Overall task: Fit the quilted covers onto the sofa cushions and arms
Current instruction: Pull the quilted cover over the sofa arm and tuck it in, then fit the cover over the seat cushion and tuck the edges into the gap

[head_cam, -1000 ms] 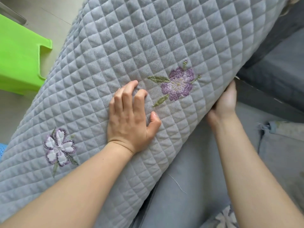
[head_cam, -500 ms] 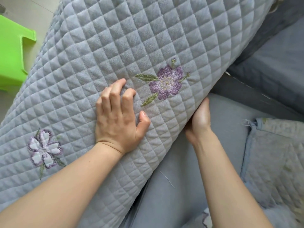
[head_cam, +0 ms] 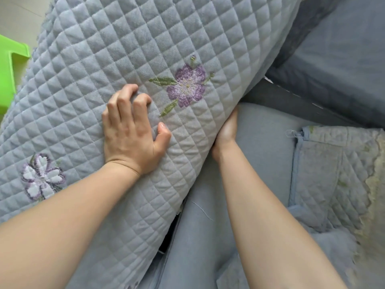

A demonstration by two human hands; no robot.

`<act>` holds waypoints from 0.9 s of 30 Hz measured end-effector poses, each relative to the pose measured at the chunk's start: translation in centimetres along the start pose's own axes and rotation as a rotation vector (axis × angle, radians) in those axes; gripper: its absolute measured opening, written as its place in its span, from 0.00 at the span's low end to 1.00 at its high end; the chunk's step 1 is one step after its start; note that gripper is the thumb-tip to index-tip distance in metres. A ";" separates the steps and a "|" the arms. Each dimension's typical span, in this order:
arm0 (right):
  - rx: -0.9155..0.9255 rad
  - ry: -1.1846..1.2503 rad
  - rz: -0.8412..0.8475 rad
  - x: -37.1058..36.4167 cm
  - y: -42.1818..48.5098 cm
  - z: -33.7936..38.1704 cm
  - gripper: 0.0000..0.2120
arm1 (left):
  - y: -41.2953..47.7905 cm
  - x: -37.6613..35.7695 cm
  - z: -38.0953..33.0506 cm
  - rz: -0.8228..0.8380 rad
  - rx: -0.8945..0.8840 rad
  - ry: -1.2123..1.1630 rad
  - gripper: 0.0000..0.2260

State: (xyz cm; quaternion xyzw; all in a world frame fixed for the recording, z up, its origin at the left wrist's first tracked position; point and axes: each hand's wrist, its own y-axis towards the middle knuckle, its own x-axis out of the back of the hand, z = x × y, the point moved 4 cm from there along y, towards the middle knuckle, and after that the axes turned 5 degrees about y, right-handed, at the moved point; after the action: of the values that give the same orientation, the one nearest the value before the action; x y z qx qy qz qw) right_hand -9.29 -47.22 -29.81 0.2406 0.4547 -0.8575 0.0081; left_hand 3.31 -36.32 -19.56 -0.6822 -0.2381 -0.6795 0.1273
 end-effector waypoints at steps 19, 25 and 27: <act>0.675 -1.532 -0.040 17.8 -27.7 4.4 0.15 | -13.0 -0.9 -8.0 0.313 -0.012 -0.072 0.30; 1.003 -1.715 -0.594 29.2 -40.9 14.0 0.16 | -30.0 -0.2 -19.4 1.117 0.177 -0.809 0.23; 0.805 -1.630 -0.765 34.7 -43.2 15.6 0.23 | -32.2 2.0 -21.4 1.167 0.266 -0.957 0.18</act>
State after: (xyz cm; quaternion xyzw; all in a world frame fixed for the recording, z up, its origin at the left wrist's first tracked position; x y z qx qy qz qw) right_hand -56.35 -26.95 -3.50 -0.6024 0.0315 -0.7965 -0.0414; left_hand -31.34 -19.18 -21.49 -0.8962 0.0519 -0.0981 0.4295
